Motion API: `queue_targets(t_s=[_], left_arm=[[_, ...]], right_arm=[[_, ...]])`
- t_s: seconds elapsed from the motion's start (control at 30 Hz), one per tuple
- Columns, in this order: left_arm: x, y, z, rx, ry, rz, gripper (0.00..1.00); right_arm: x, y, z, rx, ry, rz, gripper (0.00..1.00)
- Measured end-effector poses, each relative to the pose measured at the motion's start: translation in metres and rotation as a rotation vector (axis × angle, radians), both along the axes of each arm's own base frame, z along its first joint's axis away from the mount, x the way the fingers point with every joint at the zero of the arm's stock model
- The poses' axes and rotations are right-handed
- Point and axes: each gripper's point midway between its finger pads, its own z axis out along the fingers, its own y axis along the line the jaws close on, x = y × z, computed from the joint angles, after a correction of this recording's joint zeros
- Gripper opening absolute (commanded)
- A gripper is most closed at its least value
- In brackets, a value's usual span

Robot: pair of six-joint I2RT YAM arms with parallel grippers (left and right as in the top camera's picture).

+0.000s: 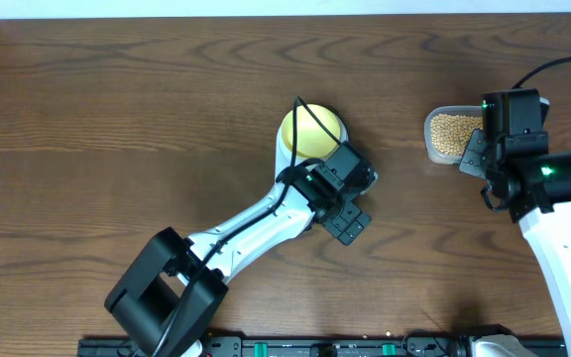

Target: Scoop item into bowl and weigh 50g on scale

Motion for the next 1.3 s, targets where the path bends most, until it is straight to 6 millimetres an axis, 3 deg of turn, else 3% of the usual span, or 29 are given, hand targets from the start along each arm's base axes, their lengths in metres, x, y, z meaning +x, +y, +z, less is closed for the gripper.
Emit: queue_targets(t_s=[0.13,1.03,1.3], left_arm=[[-0.003,0.007,-0.013,0.027,0.005,0.006,0.98],[0.024,0.008,-0.014,-0.01,-0.102,0.051,0.98],[0.026,0.011,-0.025,0.007,-0.086,0.058,0.98]], right_arm=[[-0.002,0.0,0.006,0.003,-0.02,0.0,0.01],[-0.003,0.0,0.007,0.004,-0.023,0.001,0.01],[-0.003,0.0,0.007,0.007,-0.023,0.002,0.01]])
